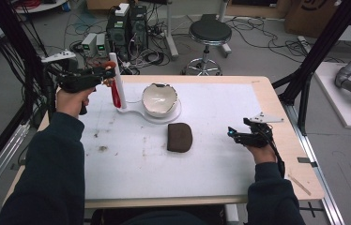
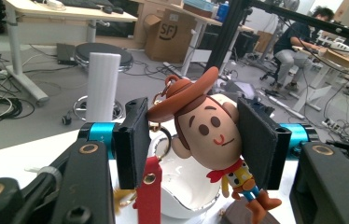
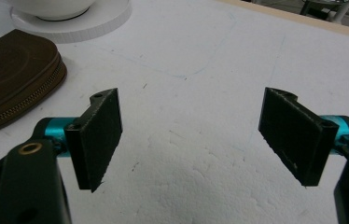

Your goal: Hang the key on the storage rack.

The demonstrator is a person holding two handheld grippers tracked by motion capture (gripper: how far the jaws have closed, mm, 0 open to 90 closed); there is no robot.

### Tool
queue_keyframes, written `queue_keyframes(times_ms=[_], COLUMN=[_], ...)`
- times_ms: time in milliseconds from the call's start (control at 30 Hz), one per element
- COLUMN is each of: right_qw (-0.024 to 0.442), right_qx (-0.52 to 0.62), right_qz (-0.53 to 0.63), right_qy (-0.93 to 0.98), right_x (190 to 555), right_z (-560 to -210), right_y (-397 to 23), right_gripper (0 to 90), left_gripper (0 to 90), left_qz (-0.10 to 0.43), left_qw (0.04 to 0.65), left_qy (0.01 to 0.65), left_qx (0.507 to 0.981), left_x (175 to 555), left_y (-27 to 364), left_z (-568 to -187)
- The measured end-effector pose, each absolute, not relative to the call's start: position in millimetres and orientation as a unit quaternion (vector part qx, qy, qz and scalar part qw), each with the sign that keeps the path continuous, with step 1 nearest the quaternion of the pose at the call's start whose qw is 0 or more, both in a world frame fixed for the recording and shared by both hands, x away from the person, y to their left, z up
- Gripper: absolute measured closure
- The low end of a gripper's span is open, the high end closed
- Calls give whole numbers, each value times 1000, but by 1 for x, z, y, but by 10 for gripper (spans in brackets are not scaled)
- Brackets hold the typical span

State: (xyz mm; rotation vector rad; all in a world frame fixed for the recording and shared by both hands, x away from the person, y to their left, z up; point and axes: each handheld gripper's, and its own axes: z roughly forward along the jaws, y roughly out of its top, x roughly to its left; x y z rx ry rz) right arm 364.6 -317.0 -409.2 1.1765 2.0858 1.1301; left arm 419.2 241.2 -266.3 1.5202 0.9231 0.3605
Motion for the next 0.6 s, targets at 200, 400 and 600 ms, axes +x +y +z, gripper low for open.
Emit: queue_keyframes(times_ms=[200,400,600], right_qw=[243,244,243], right_qx=[432,428,428], right_qz=[414,414,414], right_qy=[763,765,766], right_x=[365,365,365], right_z=[-409,-409,-409], right_y=[-317,-317,-317], right_gripper=[218,218,218], left_gripper=[460,459,459], left_qz=[156,160,164], left_qw=[612,611,612], left_qy=[412,426,445], left_qx=[657,648,633], left_x=[427,433,434], left_y=[243,246,255], left_z=[-270,-274,-286])
